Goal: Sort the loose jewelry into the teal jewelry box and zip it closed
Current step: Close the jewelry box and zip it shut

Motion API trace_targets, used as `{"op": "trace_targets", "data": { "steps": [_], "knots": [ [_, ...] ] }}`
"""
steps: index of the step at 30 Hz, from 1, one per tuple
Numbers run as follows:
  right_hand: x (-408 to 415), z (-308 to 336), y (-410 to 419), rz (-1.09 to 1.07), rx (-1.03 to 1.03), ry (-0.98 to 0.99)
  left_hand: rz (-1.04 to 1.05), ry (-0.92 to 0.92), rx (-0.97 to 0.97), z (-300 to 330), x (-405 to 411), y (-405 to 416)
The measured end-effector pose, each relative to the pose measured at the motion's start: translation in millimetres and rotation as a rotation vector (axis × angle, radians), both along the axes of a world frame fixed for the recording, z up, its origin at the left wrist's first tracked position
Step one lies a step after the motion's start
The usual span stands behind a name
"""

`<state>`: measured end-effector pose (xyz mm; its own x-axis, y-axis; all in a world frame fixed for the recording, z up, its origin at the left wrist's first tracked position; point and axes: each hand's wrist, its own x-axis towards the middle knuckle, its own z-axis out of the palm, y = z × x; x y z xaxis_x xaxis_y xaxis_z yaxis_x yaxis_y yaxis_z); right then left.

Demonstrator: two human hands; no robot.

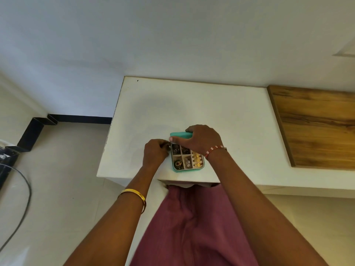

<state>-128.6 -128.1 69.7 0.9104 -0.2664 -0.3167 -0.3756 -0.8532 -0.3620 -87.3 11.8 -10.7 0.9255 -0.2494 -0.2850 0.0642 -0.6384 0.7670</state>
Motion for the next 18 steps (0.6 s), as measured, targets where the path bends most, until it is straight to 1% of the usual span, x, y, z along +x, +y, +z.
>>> {"op": "trace_targets", "data": {
  "steps": [2, 6, 13, 15, 18],
  "knots": [
    [4.9, 3.1, -4.8, 0.007, 0.032, 0.039, 0.036, 0.056, -0.037, -1.4, 1.8, -0.4],
    [8.3, 3.3, -7.4, 0.012, 0.047, 0.085, 0.121, 0.203, -0.175, -3.3, -1.0, 2.2],
    [-3.3, 1.3, -0.5, 0.042, 0.061, 0.043, 0.236, 0.338, -0.323, -6.5, -6.6, 3.6],
    [-10.4, -2.1, -0.1, 0.063, 0.055, 0.040, 0.261, 0.332, -0.348, -8.0, -8.7, 3.5],
    [-26.8, -14.0, 2.3, 0.077, 0.041, 0.055, 0.286, 0.234, -0.319, -10.8, -13.8, 2.3]
  ]
}}
